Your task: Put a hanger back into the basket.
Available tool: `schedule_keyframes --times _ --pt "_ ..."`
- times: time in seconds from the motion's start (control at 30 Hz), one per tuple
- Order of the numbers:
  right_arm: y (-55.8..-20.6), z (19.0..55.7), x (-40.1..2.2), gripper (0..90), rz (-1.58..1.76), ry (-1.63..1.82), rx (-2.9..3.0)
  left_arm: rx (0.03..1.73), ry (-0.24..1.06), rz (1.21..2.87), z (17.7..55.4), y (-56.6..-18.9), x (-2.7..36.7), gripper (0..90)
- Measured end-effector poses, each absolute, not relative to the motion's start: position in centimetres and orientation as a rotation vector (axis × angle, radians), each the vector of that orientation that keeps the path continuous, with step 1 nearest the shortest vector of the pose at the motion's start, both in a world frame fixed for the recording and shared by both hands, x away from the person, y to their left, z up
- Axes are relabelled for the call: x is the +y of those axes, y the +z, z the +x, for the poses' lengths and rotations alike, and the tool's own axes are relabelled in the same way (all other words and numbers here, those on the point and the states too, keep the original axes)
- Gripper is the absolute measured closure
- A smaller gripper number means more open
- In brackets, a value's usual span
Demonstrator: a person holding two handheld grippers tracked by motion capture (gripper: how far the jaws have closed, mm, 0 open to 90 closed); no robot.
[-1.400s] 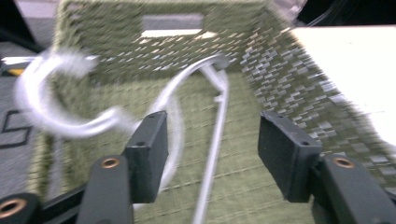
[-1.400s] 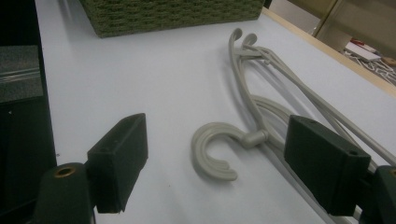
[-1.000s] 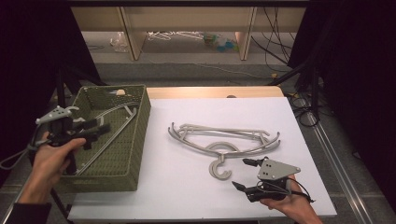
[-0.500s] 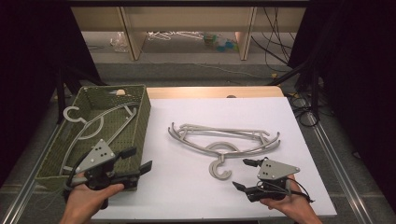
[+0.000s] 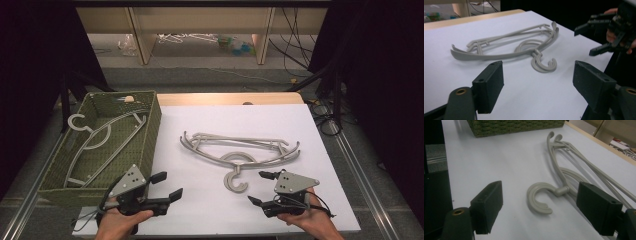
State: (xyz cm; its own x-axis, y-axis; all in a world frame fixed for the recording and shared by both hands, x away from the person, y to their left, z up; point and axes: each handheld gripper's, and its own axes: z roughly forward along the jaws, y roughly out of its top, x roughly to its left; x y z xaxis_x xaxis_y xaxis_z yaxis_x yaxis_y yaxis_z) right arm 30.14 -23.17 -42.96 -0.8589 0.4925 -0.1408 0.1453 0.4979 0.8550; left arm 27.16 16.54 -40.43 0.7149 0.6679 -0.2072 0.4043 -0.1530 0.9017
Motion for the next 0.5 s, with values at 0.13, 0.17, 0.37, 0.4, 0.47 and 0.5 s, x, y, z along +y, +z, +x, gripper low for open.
schedule_keyframes --times 0.13,0.17,0.37,0.4,0.47,0.5 --pt "-43.0 30.1 -23.2 22.4 0.534 1.299 2.389 0.817 0.337 1.831 27.4 -42.5 16.0 21.1" --pt "-43.0 30.1 -23.2 22.3 0.533 1.294 2.397 0.818 0.336 1.824 27.5 -42.8 15.9 21.0" --pt "-43.1 30.2 -23.3 22.2 0.535 1.302 2.388 0.812 0.337 1.803 27.2 -43.3 15.5 16.8" --pt "-43.1 30.3 -23.4 22.1 0.536 1.303 2.388 0.806 0.334 1.795 27.2 -43.4 15.5 16.7" --pt "-43.2 30.4 -23.5 22.0 0.543 1.295 2.386 0.804 0.338 1.795 27.1 -43.4 15.4 16.7" --pt "-43.3 30.5 -23.6 21.9 0.544 1.290 2.389 0.805 0.339 1.794 27.2 -43.6 15.3 16.7"
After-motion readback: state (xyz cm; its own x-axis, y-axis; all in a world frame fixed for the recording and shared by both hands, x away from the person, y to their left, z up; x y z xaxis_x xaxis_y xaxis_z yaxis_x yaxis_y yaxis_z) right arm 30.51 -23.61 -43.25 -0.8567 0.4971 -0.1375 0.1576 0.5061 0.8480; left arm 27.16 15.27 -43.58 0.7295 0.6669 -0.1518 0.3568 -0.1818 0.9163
